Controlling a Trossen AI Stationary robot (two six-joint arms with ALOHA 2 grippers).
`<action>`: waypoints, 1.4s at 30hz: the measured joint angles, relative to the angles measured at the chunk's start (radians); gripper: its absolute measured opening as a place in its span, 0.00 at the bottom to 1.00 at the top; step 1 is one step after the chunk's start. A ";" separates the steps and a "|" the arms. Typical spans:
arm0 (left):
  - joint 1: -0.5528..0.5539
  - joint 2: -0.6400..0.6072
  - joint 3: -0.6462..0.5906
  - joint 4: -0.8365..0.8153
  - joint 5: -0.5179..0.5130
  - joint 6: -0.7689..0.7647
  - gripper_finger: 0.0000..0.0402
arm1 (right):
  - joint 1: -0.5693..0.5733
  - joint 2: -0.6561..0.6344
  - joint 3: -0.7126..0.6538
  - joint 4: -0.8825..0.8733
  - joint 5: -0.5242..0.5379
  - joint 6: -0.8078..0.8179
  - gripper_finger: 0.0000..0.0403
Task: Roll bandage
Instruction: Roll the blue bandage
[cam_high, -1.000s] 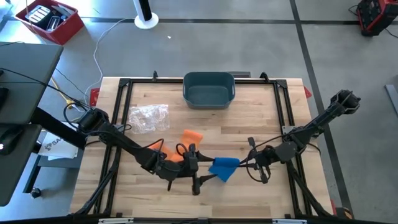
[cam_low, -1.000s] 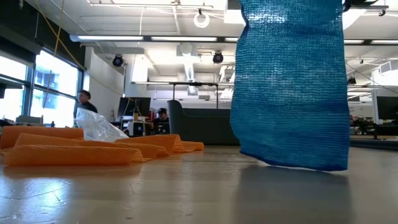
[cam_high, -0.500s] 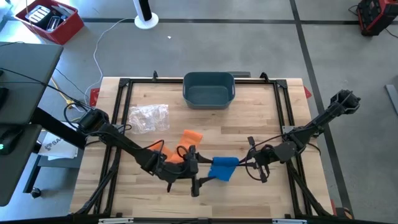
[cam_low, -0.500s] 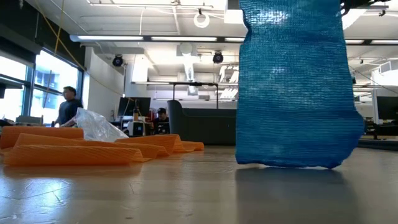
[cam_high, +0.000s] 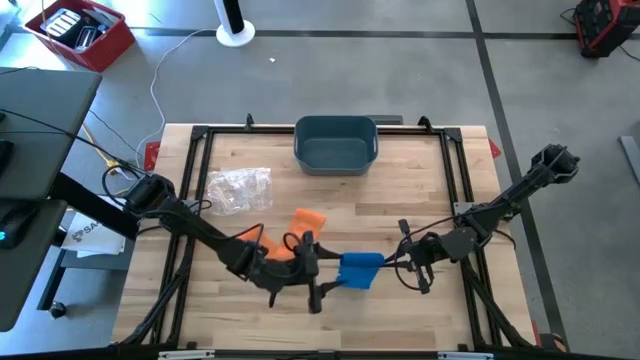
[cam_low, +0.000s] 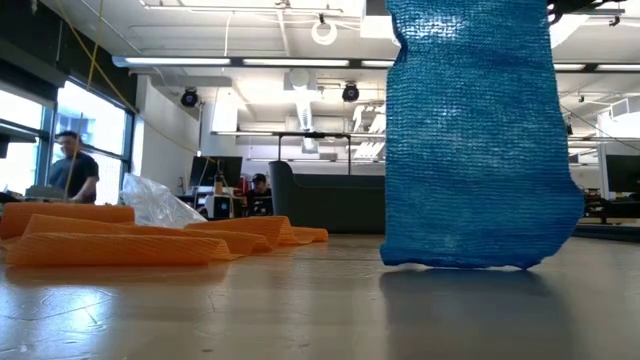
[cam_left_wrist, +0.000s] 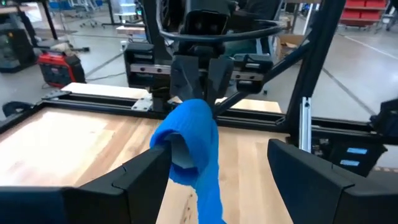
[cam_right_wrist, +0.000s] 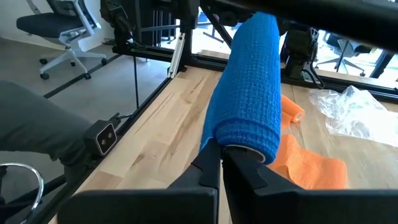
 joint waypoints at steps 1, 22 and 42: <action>0.002 0.000 0.000 -0.001 0.005 -0.007 0.66 | 0.000 0.000 0.000 0.000 0.000 0.000 0.00; 0.078 0.056 0.000 0.008 0.113 -0.160 0.58 | 0.002 0.000 0.000 0.002 -0.018 -0.005 0.00; 0.051 0.047 0.000 0.033 0.032 -0.145 0.03 | -0.002 -0.001 0.002 -0.192 0.086 0.219 0.20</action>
